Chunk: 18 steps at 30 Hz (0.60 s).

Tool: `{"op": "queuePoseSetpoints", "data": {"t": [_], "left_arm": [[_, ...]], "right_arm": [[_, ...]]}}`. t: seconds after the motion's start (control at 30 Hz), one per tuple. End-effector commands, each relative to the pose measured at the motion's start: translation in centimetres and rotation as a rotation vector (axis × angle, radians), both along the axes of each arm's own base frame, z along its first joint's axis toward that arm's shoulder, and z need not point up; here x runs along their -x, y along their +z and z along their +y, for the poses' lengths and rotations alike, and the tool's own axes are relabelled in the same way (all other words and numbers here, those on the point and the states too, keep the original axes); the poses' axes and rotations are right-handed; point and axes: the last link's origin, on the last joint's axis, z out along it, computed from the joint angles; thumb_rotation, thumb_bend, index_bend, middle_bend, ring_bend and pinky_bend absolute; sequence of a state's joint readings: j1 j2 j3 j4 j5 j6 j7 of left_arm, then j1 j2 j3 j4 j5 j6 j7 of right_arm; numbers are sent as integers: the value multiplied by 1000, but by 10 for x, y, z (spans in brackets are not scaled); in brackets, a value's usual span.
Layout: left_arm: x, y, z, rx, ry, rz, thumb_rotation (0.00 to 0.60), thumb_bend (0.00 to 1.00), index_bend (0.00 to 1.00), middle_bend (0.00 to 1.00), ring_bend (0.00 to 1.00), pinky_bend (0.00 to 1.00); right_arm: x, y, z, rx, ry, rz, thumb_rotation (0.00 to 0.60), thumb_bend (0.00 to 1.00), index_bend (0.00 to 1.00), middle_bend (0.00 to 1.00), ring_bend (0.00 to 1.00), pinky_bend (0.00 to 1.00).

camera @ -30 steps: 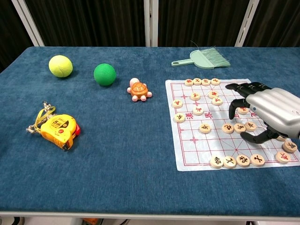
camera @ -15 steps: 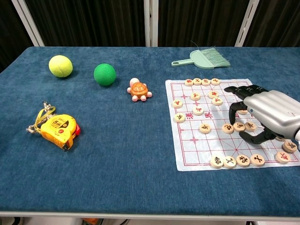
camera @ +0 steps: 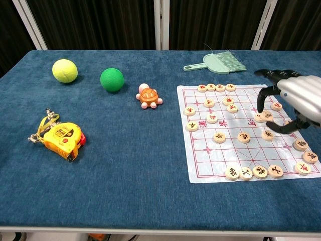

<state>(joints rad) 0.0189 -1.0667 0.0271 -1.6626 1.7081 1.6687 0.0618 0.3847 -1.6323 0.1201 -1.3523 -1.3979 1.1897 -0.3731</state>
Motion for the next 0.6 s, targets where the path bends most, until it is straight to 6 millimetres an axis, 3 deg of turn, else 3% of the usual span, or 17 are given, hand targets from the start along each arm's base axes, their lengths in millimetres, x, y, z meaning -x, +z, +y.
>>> {"op": "queuePoseSetpoints", "data": {"t": [0.03,0.6], "left_arm": [[0,0,0,0,0,1,600,129,91,61,0,0],[4,1,0,-2,14,-2,600,129,91,61,0,0]], "right_arm": [[0,5,-7,24,-8,11,600,251,519,0,0,0],[3,-11,-27,6,-57,85,600,250,519,3,0,0]]}}
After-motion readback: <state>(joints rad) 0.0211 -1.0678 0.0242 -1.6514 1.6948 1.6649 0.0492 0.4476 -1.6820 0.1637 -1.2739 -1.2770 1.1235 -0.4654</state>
